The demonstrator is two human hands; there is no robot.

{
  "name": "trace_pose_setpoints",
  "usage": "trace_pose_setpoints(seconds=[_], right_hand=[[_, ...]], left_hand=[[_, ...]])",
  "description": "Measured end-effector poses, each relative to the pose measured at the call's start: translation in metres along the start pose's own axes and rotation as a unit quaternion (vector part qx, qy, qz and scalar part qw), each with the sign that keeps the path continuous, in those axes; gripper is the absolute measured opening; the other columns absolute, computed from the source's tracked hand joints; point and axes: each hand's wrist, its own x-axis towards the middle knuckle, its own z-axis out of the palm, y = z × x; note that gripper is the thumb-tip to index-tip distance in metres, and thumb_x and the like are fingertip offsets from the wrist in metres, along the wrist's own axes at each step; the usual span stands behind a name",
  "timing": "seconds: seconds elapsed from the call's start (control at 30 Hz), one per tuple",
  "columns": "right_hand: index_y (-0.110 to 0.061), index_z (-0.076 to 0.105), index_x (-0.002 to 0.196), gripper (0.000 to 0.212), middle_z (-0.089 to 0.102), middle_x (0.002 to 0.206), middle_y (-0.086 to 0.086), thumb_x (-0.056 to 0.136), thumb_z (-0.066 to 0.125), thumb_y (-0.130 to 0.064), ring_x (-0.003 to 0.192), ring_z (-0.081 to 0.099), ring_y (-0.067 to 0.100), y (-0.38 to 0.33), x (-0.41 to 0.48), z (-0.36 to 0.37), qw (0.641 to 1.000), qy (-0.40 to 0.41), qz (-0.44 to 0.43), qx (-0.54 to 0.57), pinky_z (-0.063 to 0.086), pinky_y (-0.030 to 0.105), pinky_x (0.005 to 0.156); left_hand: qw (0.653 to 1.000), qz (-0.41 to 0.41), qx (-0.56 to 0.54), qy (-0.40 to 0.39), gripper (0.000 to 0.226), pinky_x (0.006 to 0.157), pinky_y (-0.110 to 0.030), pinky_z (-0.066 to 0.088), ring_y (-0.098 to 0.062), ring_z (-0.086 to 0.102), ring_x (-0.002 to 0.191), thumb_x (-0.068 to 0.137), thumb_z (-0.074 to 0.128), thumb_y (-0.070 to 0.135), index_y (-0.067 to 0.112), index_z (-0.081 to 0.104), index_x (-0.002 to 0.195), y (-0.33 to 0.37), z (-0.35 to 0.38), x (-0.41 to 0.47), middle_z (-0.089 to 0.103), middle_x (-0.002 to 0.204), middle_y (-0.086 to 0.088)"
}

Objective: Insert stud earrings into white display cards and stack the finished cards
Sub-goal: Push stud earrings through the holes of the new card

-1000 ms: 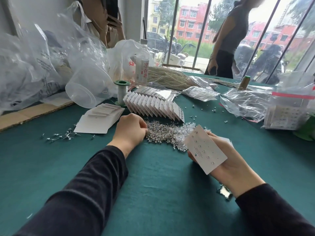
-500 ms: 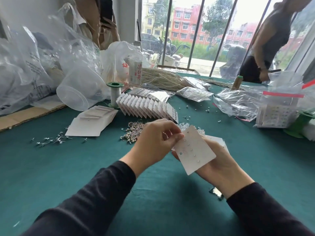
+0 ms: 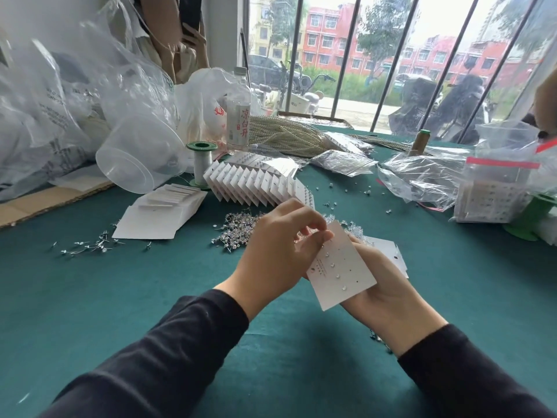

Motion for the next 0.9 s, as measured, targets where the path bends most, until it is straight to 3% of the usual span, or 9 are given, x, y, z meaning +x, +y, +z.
trace_pose_setpoints(seconds=[0.17,0.37,0.5,0.8,0.9], right_hand=[[-0.002,0.055,0.096,0.027,0.059,0.073,0.015,0.069,0.053,0.001,0.056,0.062,0.022,0.0018,0.0006,0.0026,0.999,0.039,-0.012,-0.01,0.052,0.028,0.048],[-0.002,0.061,0.086,0.022,0.058,0.076,0.014,0.064,0.058,-0.002,0.059,0.058,0.02,0.0053,0.0038,0.003,0.997,0.063,-0.011,-0.04,0.051,0.026,0.053],[-0.002,0.058,0.093,0.028,0.06,0.075,0.013,0.065,0.058,-0.002,0.058,0.06,0.019,0.0058,0.0037,0.0028,0.997,0.077,-0.005,-0.026,0.052,0.025,0.05],[0.001,0.059,0.095,0.032,0.062,0.081,0.015,0.063,0.057,-0.003,0.067,0.064,0.021,0.0057,0.0047,0.0015,0.998,0.064,0.022,0.011,0.054,0.027,0.061],[0.0,0.054,0.106,0.043,0.059,0.085,0.016,0.062,0.058,-0.003,0.071,0.061,0.024,0.0058,0.0061,0.0,0.997,0.075,0.026,0.01,0.054,0.03,0.064]], left_hand=[[1.0,0.007,0.024,-0.001,0.006,0.062,-0.004,0.037,0.001,0.048,0.065,0.077,0.071,0.016,0.011,0.068,0.077,0.0018,0.0027,-0.0016,0.058,0.08,0.007],[0.999,-0.003,0.044,-0.014,0.007,0.058,-0.002,0.035,0.005,0.044,0.057,0.077,0.07,0.015,0.01,0.065,0.077,0.0026,0.0051,-0.003,0.05,0.072,0.01],[0.999,-0.008,0.044,-0.029,0.006,0.058,-0.006,0.036,0.004,0.045,0.058,0.079,0.067,0.016,0.012,0.063,0.079,0.0023,0.0066,-0.0037,0.051,0.071,0.01],[0.997,-0.012,0.053,-0.052,0.006,0.058,-0.008,0.034,0.003,0.043,0.058,0.081,0.065,0.015,0.013,0.06,0.079,0.0021,0.0089,-0.0051,0.048,0.071,0.011],[0.997,-0.029,0.054,-0.05,0.007,0.057,-0.006,0.032,0.002,0.042,0.057,0.081,0.065,0.015,0.013,0.059,0.077,0.0001,0.0093,-0.0045,0.045,0.069,0.013]])
